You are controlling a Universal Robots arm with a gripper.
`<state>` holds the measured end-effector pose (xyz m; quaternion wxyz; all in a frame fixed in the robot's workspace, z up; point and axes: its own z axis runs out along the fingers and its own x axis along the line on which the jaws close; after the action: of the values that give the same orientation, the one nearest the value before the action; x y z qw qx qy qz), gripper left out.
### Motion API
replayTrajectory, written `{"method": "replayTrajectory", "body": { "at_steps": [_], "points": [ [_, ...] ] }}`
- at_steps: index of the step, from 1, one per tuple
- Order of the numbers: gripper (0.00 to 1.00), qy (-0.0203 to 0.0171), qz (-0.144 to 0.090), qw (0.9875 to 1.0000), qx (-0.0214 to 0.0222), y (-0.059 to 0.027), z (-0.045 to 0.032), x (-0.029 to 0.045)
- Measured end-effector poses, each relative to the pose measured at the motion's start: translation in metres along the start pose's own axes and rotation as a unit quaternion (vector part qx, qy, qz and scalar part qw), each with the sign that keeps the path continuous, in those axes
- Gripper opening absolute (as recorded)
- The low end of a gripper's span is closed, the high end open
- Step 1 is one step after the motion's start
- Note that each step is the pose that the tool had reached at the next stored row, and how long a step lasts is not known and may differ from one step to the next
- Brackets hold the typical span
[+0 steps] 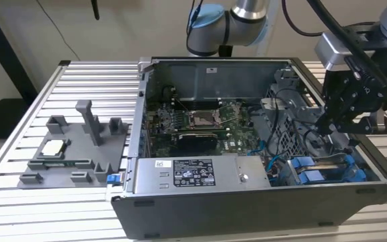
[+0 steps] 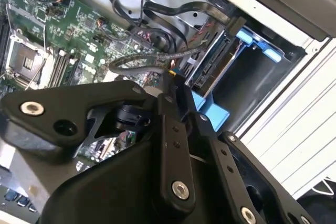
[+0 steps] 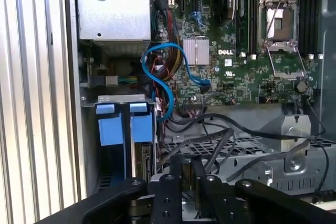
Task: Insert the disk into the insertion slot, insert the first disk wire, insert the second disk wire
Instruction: 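Insert the first disk wire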
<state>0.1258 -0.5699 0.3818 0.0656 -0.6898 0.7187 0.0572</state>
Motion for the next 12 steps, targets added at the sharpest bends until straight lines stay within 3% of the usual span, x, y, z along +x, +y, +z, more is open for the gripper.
{"method": "replayTrajectory", "body": {
  "at_steps": [3, 9, 12],
  "points": [
    [0.19, 0.0162, 0.000, 0.9999, -0.0019, -0.0025, -0.0001, 0.0004],
    [0.19, 0.0466, 0.000, 0.9989, -0.0010, -0.0078, 0.0008, 0.0008],
    [0.19, 0.0547, -0.001, 0.9985, -0.0002, -0.0090, 0.0044, 0.0005]
  ]
}}
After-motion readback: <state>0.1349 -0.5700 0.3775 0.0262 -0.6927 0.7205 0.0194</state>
